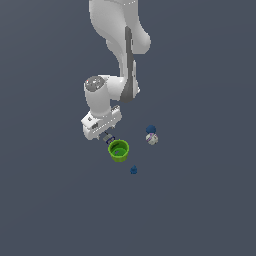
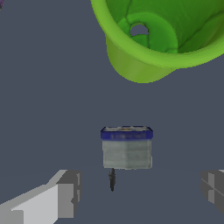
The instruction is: Pick up a designated object from a clutter of objects.
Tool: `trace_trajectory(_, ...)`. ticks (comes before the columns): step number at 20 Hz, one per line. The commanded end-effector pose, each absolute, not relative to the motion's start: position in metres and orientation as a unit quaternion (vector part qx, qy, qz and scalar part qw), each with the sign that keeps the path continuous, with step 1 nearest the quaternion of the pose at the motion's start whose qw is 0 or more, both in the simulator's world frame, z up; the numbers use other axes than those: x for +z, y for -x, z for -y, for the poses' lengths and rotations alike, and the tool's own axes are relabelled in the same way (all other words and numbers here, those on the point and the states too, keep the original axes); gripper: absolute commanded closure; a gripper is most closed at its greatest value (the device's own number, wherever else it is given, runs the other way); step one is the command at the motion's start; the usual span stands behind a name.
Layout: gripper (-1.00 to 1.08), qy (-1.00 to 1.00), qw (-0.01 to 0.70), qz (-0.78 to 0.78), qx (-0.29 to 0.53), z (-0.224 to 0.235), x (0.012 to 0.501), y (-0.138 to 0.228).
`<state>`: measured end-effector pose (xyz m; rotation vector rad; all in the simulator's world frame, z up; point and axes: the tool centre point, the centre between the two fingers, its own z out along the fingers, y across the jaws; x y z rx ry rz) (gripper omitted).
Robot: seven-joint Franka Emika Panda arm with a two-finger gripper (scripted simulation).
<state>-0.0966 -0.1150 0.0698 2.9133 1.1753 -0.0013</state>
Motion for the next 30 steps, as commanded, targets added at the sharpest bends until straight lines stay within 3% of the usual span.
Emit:
trace_trajectory(1, -0.92, -0.924, 0.000, -0.383, 0.000, 0.116, 0.066, 0.100)
trace_trajectory(28, -0.92, -0.921, 0.000, -0.389, 0.000, 0.116, 0.012, 0.104)
trace_trajectory(29, 1.08, -0.921, 0.000, -0.389, 0.000, 0.116, 0.012, 0.104)
trace_trajectory(30, 1.08, -0.921, 0.000, -0.389, 0.000, 0.116, 0.012, 0.104)
